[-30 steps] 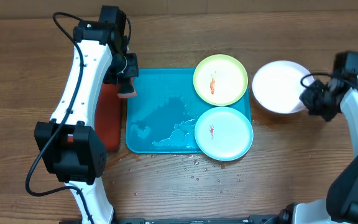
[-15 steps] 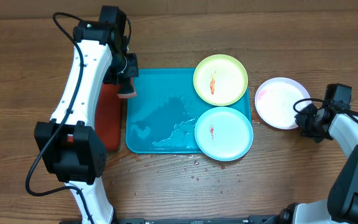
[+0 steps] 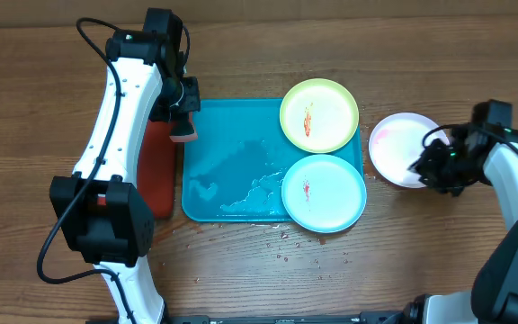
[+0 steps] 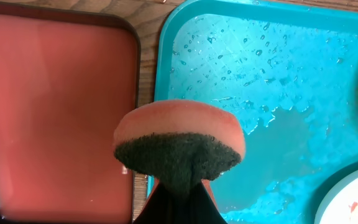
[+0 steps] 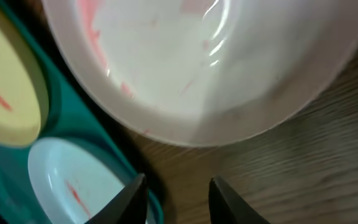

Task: Clean dirty plates on tray and stack at the side
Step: 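Release the white plate and move the right gripper to the light-blue plate's rim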

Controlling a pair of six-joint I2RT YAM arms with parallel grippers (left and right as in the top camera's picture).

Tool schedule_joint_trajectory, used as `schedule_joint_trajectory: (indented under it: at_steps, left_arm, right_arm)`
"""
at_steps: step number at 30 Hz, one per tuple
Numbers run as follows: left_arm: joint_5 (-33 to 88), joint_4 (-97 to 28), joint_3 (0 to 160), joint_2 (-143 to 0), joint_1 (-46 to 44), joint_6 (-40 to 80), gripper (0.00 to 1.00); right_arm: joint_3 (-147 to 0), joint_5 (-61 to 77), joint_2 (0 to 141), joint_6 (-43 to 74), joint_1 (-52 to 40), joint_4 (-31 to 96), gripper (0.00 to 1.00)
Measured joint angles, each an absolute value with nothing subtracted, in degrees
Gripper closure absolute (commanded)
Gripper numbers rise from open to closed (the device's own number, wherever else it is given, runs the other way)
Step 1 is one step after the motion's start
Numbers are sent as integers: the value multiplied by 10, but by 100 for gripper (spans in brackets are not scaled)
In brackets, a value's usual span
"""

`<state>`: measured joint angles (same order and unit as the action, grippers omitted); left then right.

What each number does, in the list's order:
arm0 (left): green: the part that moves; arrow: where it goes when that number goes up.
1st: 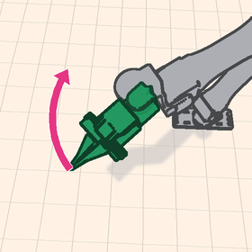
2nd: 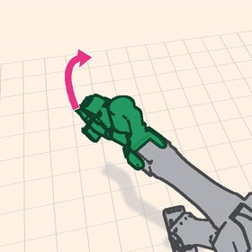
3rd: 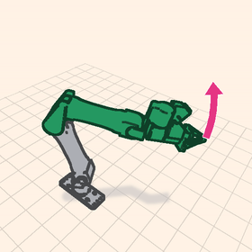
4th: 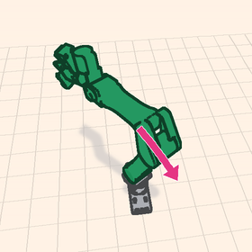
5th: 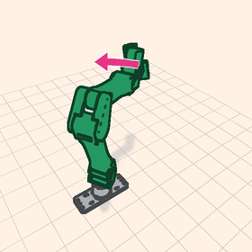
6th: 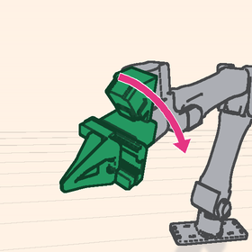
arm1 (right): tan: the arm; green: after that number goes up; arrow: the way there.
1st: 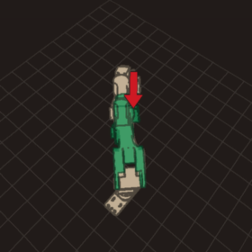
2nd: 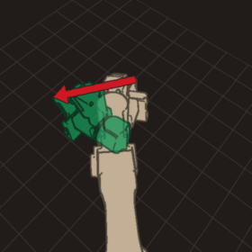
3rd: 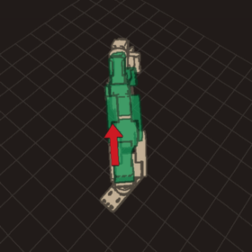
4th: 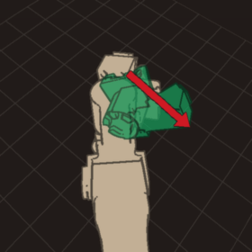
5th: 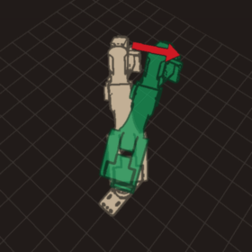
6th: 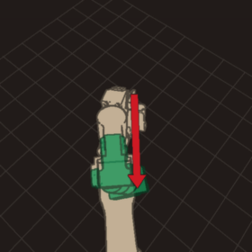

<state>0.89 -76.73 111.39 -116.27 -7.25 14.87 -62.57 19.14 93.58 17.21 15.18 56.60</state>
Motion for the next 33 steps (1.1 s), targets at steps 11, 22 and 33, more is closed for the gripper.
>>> schedule_joint_trajectory:
  at_steps: [11,22,33]
  left_arm:
    - [9,-768,1114,-1163,-72,149,96]
    - [9,-775,1114,-1163,-72,149,96]
    - [9,-777,1114,-1163,-72,149,96]
  right_arm:
    - [-576,190,936,129,9,556,65]
    - [-532,165,936,121,-43,521,89]
    - [-532,168,936,122,-50,538,96]
